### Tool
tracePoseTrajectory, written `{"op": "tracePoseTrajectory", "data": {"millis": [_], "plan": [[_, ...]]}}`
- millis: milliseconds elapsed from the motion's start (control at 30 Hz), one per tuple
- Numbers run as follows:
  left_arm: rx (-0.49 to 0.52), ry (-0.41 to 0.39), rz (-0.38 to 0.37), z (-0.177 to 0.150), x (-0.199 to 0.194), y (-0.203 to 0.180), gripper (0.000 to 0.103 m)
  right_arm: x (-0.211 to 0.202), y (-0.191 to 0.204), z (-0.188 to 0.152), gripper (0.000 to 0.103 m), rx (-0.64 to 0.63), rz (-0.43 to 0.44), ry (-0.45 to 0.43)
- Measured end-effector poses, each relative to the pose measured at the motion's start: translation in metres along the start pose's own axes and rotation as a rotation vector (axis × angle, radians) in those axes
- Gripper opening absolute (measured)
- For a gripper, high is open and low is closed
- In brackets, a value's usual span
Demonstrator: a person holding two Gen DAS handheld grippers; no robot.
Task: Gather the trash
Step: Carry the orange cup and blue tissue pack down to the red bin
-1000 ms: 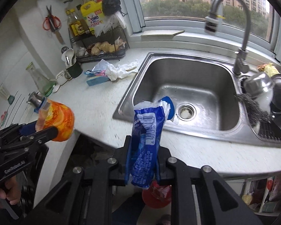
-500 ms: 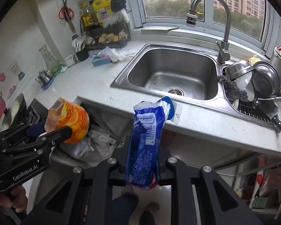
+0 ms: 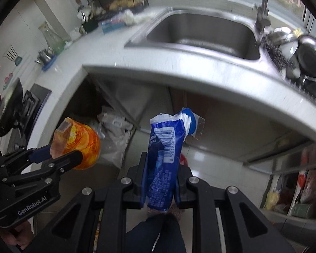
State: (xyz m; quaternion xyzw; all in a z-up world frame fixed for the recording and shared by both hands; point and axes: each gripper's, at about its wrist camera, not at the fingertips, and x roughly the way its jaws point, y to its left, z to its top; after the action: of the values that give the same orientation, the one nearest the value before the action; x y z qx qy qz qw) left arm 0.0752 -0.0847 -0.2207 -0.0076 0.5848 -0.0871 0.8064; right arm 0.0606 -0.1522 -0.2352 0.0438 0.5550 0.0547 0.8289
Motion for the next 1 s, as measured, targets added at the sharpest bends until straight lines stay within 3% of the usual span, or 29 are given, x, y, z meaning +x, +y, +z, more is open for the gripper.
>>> {"op": "tracePoseTrajectory", "data": {"millis": [433,800,1000], "plan": [[-0.029,0.201,0.019,-0.043,0.176,0.034,0.045,0.157,-0.018,-0.048,0.018,0.051,0.017,0.184],[0.023,0.265,-0.021,-0.077,0.331,0.032,0.045,0.314,-0.04,-0.085,0.018,0.083,0.044,0.325],[0.061,0.311,-0.022,-0.097,0.428,0.039,0.045,0.397,-0.052,-0.101,0.018,0.077,0.06,0.351]]}}
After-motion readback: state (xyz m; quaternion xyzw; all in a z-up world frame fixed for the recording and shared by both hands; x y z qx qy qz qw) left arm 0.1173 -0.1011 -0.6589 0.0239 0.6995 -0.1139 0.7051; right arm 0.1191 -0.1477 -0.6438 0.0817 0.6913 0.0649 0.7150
